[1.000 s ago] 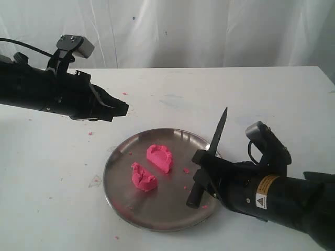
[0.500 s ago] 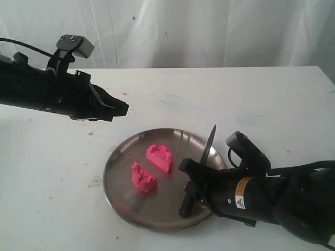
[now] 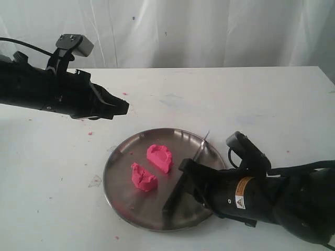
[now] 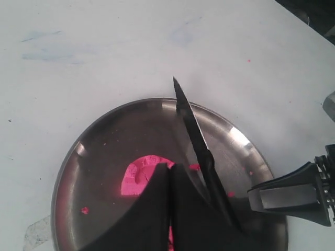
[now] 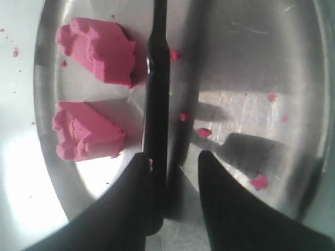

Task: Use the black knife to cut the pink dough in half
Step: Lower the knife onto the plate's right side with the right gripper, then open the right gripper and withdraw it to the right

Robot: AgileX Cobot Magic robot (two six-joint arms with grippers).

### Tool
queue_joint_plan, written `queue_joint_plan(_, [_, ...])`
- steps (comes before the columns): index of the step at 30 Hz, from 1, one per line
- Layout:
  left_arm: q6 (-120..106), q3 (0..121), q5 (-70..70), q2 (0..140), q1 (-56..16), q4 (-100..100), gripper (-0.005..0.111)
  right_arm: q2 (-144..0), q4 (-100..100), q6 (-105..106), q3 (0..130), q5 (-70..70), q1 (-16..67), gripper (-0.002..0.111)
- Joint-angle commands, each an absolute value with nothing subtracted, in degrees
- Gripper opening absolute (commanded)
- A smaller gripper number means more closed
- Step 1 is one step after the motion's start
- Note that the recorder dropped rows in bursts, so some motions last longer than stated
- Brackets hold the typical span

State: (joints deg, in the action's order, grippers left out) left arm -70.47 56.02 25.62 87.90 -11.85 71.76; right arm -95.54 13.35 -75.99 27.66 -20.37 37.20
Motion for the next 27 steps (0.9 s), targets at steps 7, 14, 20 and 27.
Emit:
queue_joint_plan(7, [-70.6,56.0,26.4,87.7,-12.1,72.9,0.0,-82.6,13.5,-66.1,27.8,-22.9,37.1,0.029])
queue_joint_plan(14, [-70.6,56.0,26.4,87.7,-12.1,72.9,0.0,-64.2,13.7,-55.9,27.8,-14.8,37.1,0.0])
queue_joint_plan(20, [-70.6,56.0,26.4,87.7,-12.1,72.8,0.0,-45.9,17.3,-51.1,27.8,-11.8,37.1,0.0])
queue_joint_plan(27, [-70.6,56.0,26.4,87.7,-12.1,72.8,0.0,-27.2,18.7,-51.2,27.8,-6.7,37.1,0.0])
